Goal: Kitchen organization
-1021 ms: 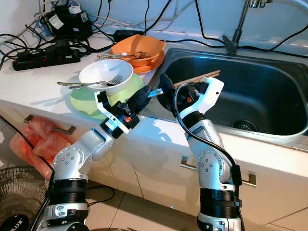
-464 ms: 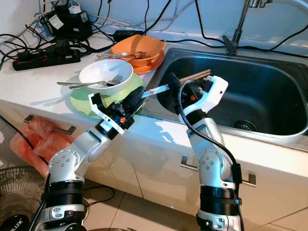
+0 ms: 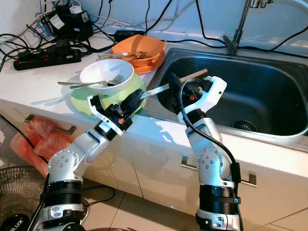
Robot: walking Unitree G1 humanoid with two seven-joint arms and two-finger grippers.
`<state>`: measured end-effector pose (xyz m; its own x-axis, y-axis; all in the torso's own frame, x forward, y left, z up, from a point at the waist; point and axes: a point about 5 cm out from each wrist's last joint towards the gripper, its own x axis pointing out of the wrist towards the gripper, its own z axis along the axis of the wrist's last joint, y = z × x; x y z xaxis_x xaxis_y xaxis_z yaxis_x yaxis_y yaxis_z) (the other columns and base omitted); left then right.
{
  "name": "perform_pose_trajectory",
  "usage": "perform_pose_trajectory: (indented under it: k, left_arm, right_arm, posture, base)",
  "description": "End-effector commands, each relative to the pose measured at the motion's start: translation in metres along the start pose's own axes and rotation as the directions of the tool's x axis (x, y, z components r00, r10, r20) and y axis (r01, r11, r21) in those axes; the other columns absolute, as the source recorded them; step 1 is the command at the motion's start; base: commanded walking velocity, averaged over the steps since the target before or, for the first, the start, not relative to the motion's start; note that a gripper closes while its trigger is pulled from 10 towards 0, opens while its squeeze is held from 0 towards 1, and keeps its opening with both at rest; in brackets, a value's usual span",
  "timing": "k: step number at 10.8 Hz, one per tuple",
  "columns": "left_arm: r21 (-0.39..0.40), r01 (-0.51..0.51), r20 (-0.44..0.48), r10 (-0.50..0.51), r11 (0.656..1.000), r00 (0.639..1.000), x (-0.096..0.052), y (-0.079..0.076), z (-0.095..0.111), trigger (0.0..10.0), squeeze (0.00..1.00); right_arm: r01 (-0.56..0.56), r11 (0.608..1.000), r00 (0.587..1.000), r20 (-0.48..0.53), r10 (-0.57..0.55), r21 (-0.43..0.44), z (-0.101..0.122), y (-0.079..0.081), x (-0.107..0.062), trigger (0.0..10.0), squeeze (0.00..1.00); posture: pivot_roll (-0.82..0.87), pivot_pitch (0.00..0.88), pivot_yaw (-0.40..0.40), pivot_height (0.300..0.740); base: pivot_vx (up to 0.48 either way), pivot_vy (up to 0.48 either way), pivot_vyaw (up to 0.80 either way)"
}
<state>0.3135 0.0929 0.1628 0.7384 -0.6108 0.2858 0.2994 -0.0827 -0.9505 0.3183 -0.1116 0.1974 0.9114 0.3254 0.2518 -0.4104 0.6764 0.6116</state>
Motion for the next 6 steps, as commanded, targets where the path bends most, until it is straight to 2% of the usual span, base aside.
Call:
perform_pose_trajectory:
  k: [1,6]
  left_arm:
    - [0.030,-0.051,-0.020,0.051,0.998,0.998,-0.0008,0.0043,0.0015,10.0,0.00]
    - [0.086,-0.024,-0.107,0.034,0.996,0.994,0.0034,0.0027,-0.0063,10.0,0.00]
  right_arm:
    - [0.014,0.999,0.999,0.039,-0.012,-0.038,0.0105,-0.0001,0.0023,0.0,0.00]
    - [0.036,0.999,0.999,0.028,-0.035,-0.028,0.0079,-0.0032,0.0011,0.0,0.00]
  posture:
    - [0.01,0.030,0.059,0.740]
    - [0.01,0.030,0.055,0.740]
  base:
    - [0.000,0.000,0.00]
    - [0.000,0.000,0.00]
